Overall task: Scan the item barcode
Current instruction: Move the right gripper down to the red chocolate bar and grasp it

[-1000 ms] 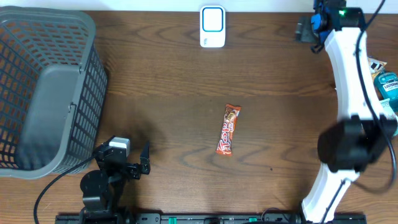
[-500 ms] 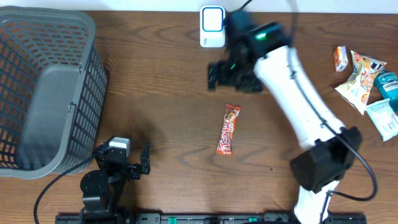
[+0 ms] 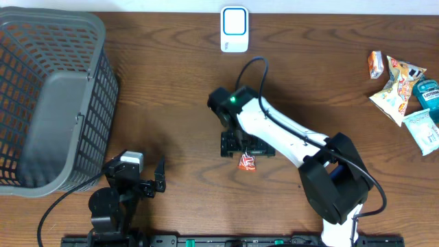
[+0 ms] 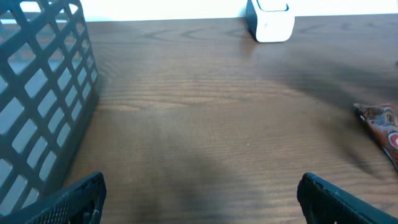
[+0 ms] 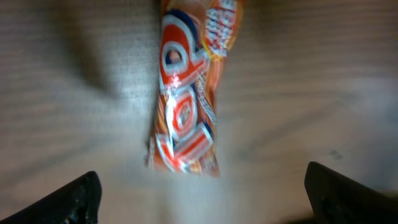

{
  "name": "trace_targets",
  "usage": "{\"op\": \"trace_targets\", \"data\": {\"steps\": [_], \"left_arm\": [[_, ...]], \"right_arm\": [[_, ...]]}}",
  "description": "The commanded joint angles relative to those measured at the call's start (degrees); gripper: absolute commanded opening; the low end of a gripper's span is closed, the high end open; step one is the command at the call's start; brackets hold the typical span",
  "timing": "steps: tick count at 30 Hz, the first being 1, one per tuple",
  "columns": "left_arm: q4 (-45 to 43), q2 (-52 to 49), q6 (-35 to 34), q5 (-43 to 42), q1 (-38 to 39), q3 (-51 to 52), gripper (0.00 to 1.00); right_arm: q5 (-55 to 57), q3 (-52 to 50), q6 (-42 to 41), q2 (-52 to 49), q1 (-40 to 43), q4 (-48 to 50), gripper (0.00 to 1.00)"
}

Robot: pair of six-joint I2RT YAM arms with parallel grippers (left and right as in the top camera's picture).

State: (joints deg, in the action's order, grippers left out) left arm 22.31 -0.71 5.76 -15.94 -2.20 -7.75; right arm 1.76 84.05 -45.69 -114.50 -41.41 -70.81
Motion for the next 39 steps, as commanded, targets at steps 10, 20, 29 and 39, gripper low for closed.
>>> {"op": "trace_targets", "data": {"steps": [10,20,29,39], "left_arm": [[1.1,0.1,-0.5,0.2,-0.1,0.9,0.98],[1.1,0.1,-0.5,0.2,-0.1,0.9,0.98],[1.1,0.1,-0.5,0.2,-0.1,0.9,0.98],[1.1,0.1,-0.5,0.2,-0.1,0.9,0.98]], "right_arm": [[-4.2,-12.2,6.6,-0.3,-0.2,18.4,0.44],[-19.0,-11.7,12.0,-0.2,1.9,20.0,0.01],[-68.0,-8.7,12.6,-0.2,11.8,3.2,0.01],[-75.6,-8.7,12.7,-0.2,21.2,-16.1,0.01]]}}
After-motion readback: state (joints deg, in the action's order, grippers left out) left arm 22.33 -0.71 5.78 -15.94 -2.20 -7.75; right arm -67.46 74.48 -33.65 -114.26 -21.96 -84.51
